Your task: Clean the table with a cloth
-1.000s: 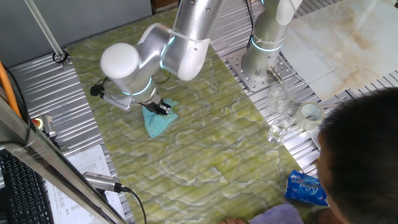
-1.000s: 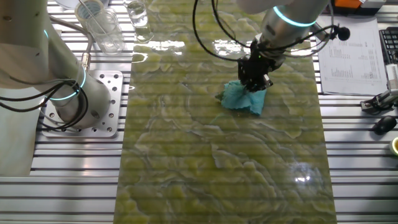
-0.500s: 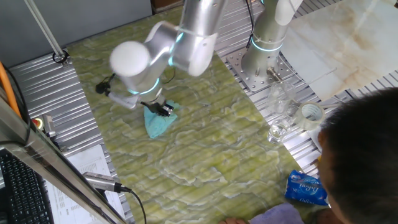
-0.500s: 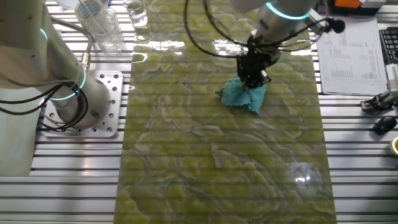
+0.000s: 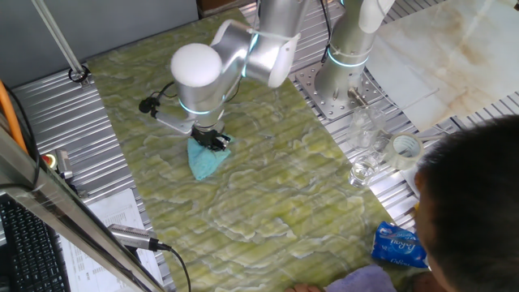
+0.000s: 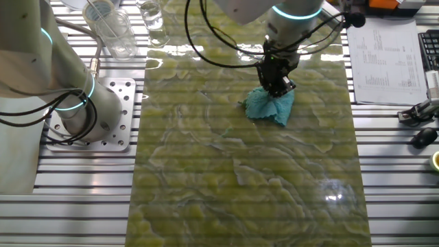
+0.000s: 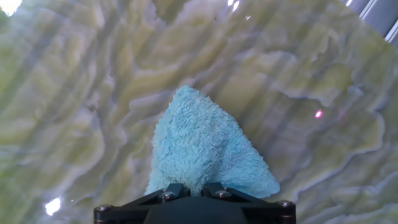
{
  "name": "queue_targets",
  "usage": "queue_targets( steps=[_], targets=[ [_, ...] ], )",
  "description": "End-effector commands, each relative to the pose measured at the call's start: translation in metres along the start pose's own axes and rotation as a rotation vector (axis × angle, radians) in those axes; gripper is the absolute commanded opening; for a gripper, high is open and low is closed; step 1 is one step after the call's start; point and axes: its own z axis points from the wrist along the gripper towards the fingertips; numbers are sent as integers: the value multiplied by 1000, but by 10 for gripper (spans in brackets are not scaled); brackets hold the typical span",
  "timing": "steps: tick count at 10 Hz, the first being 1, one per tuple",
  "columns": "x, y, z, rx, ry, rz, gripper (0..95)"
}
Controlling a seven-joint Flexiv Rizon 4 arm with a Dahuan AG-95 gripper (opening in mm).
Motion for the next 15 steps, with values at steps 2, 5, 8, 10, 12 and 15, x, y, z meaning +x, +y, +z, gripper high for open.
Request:
queue_targets(
  steps=[2,5,8,10,12,15],
  targets=[
    [-1,0,-1,-9,5,-6,0],
    [-1,2,0,-48,16,4,0],
    [-2,9,-3,-83,41,31,0],
    [1,10,-1,-89,32,36,0],
    [8,16,-2,-96,30,48,0],
    [17,27,-1,-97,34,56,0]
  ],
)
